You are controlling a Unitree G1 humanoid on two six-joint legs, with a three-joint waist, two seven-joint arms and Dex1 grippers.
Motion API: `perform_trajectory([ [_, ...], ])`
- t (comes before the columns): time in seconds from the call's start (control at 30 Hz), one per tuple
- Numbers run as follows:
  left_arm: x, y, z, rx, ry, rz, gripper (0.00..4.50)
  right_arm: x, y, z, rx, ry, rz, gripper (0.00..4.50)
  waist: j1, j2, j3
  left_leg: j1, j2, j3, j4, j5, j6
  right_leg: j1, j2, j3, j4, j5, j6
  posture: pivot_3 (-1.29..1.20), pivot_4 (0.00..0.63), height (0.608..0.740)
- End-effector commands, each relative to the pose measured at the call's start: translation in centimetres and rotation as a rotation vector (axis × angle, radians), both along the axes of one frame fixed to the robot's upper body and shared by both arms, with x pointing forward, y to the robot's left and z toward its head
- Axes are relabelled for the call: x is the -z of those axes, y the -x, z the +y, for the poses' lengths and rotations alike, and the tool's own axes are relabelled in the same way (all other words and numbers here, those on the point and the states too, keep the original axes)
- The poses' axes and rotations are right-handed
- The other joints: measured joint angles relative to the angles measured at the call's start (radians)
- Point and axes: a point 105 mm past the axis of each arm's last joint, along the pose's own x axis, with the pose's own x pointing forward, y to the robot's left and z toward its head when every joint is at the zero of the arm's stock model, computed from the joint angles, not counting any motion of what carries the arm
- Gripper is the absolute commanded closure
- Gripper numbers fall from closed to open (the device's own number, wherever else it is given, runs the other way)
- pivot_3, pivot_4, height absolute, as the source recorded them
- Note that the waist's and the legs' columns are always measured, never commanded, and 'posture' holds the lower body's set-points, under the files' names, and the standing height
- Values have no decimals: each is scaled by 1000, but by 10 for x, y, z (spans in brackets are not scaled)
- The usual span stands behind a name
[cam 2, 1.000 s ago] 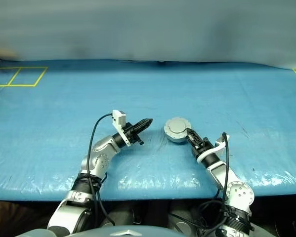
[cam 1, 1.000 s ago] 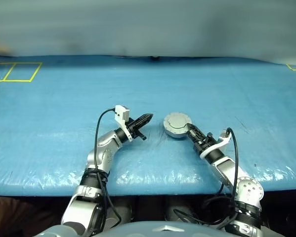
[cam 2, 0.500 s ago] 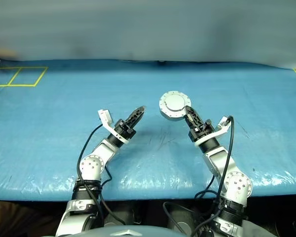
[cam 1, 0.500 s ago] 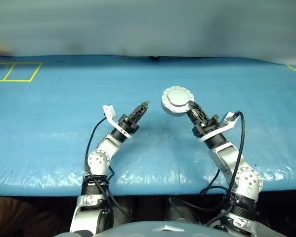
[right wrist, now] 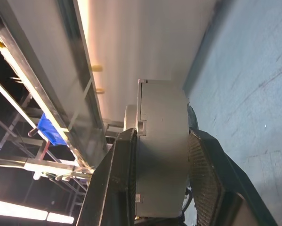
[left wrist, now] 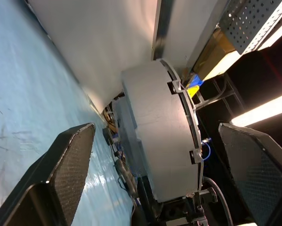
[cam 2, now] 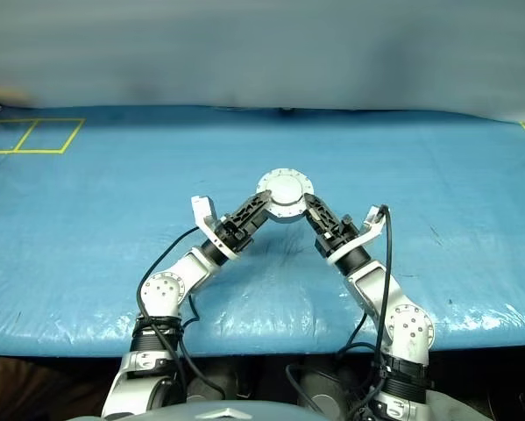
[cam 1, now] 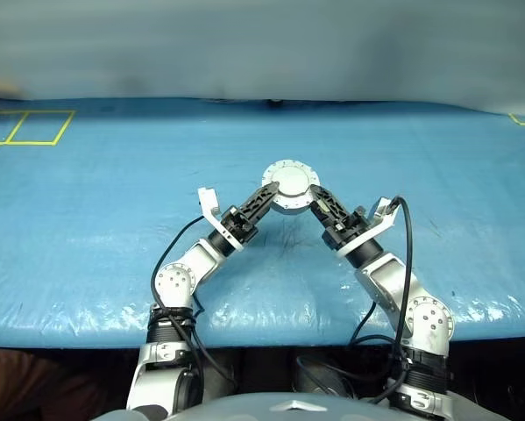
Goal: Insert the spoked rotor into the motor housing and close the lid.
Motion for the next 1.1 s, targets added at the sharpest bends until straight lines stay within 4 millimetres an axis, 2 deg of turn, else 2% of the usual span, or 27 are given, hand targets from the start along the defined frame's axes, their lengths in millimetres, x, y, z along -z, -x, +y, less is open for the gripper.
perform_trajectory([
  [0.03,-7,-1,-10,31,9,-17,32,-25,8,7,-47,-26,-115,3350,1,0,0,0,0,0,0,0,0,0,0,0,0,0,0,0,150,740],
  [0.33,2,-4,-18,23,-22,14,32,-27,11,10,-66,-7,-130,3350,1,0,0,0,0,0,0,0,0,0,0,0,0,0,0,0,150,740],
  [0.43,1,-8,-14,-9,19,30,584,-25,10,8,-56,-6,-125,3350,1,0,0,0,0,0,0,0,0,0,0,0,0,0,0,0,150,740],
  [0.53,1,-7,-15,-8,28,30,1613,-20,8,6,-45,1,-107,3350,1,0,0,0,0,0,0,0,0,0,0,0,0,0,0,0,150,740],
  [0.57,1,-7,-15,-5,26,33,1687,-19,8,6,-44,6,-104,3350,1,0,0,-1,0,0,0,0,0,0,0,0,0,0,0,0,150,740],
  [0.9,1,-6,-17,8,38,59,1698,-17,7,6,-34,61,-123,3350,1,0,0,-1,0,0,0,0,0,0,0,0,0,0,0,0,150,740],
  [1.1,3,-12,-12,-45,46,76,1698,-20,6,3,7,94,-156,1366,1,0,0,-1,0,0,0,0,0,1,0,0,0,0,0,0,150,740],
])
